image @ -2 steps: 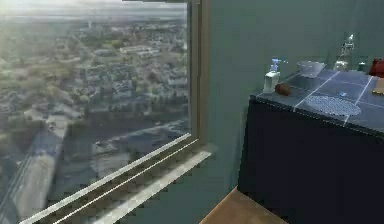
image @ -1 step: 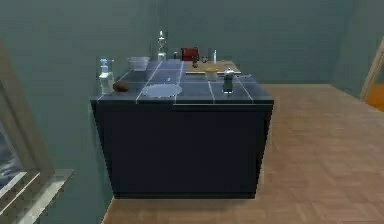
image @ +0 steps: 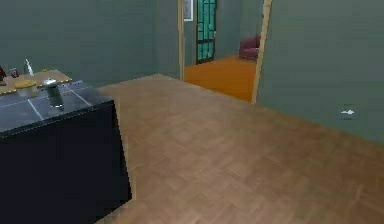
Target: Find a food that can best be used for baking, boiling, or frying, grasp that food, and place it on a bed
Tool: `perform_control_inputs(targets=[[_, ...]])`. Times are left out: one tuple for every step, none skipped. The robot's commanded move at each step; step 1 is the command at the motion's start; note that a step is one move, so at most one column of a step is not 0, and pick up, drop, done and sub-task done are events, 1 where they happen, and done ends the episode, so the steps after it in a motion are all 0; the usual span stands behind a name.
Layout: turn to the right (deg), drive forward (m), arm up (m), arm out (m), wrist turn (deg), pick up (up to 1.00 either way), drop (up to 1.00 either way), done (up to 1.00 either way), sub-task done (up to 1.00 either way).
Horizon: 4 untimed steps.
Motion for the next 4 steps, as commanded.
perform_control_inputs(targets=[[36.0,0.0,0.0,0.0,0.0,0.0,0.0,0.0,0.0],[0.0,0.05,0.0,0.0,0.0,0.0,0.0,0.0,0.0],[-45.0,0.0,0.0,0.0,0.0,0.0,0.0,0.0,0.0],[-39.0,0.0,0.0,0.0,0.0,0.0,0.0,0.0,0.0]])
